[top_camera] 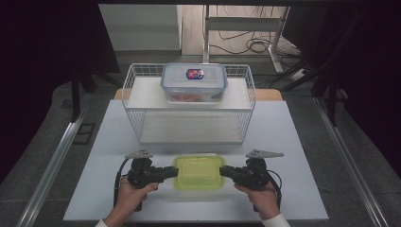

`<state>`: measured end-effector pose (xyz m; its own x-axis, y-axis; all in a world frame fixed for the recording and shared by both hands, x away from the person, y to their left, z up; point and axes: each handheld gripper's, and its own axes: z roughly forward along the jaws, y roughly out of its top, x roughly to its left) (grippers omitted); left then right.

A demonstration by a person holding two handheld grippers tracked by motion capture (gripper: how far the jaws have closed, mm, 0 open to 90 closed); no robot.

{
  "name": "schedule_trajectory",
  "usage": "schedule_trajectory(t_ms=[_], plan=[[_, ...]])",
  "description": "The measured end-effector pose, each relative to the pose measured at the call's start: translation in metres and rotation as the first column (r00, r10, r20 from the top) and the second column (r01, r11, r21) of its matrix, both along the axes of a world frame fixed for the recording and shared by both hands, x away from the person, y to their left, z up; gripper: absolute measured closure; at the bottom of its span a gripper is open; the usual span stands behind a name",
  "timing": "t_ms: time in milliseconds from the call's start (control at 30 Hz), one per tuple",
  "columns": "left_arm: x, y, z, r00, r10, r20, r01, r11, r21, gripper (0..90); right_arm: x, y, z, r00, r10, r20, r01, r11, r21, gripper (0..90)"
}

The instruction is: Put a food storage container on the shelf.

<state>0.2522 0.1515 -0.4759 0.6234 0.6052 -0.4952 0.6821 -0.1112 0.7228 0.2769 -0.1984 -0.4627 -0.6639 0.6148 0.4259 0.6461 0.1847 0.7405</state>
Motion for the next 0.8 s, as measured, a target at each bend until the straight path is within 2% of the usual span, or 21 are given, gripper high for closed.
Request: schedule_trajectory(t_ms=[533,800], plan=[[0.005,0.004,0.017,0.9991,-0.006,0.042,0.006,1.0,0.0,80.6,0.005,0.002,0.014,0.9989,0.009,0.046,-0.009,1.0,-0.003,79.5],[0.012,0.005,0.036,0.9976,-0.009,0.068,0.009,1.0,0.004,80.5,0.01,0.004,0.025,0.9975,0.005,0.071,-0.005,1.0,0.01,79.5]])
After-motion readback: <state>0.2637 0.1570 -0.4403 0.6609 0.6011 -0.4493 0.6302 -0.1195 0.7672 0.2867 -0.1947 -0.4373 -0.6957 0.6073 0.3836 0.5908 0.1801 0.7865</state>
